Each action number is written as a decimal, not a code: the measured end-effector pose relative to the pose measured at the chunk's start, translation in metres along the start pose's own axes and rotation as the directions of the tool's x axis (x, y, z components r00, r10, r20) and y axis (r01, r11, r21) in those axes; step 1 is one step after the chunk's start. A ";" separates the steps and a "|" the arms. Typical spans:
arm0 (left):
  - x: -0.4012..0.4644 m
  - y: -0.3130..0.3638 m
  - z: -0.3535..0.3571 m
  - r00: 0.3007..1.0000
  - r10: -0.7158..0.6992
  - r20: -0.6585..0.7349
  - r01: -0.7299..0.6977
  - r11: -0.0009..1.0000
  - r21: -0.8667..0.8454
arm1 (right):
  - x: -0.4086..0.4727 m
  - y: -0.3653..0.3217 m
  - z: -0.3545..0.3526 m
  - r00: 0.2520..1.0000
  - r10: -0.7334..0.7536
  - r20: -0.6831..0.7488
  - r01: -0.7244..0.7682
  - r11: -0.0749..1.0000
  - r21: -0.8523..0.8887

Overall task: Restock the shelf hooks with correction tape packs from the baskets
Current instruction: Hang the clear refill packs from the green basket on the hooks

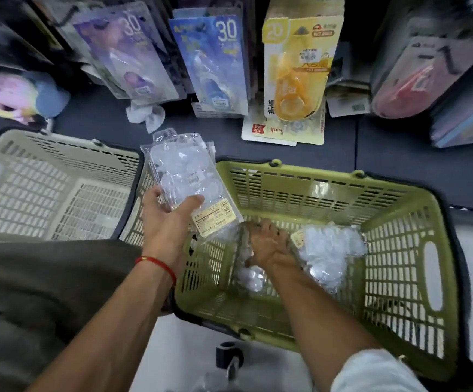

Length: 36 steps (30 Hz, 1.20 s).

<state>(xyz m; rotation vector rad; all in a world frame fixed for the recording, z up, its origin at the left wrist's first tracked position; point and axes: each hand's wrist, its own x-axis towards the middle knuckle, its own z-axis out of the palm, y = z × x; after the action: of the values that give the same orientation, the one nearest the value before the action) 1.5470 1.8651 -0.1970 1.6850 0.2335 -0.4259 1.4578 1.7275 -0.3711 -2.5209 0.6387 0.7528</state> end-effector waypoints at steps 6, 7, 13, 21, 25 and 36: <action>-0.011 -0.006 0.013 0.997 0.030 0.076 -0.031 1.000 0.006 | -0.033 0.064 -0.083 0.987 -0.056 0.150 -0.016 0.896 0.444; -0.014 -0.007 0.016 0.996 0.020 0.086 -0.020 1.000 -0.009 | -0.047 0.074 -0.100 0.987 -0.079 0.143 -0.003 0.866 0.500; -0.034 0.002 0.025 0.991 0.050 0.124 -0.038 0.995 -0.096 | -0.169 0.117 -0.211 0.988 -0.067 -0.139 0.153 0.526 0.836; -0.083 0.060 0.057 0.911 0.105 0.399 0.060 0.923 -0.380 | -0.224 0.074 -0.247 0.930 0.030 -0.365 0.343 0.283 0.896; -0.099 0.100 0.066 0.799 0.182 0.573 0.105 0.896 -0.431 | -0.229 0.049 -0.271 0.912 0.049 -0.408 0.348 0.434 0.831; -0.092 0.217 0.091 0.586 0.472 0.659 -0.286 0.881 -0.376 | -0.267 0.023 -0.354 0.733 0.036 -0.679 0.598 0.441 0.669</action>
<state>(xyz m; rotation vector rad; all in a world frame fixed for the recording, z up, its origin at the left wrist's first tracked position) 1.5352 1.7485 0.0272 1.1563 -0.6671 -0.6868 1.3862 1.6062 0.0500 -1.7082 0.5164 -0.5323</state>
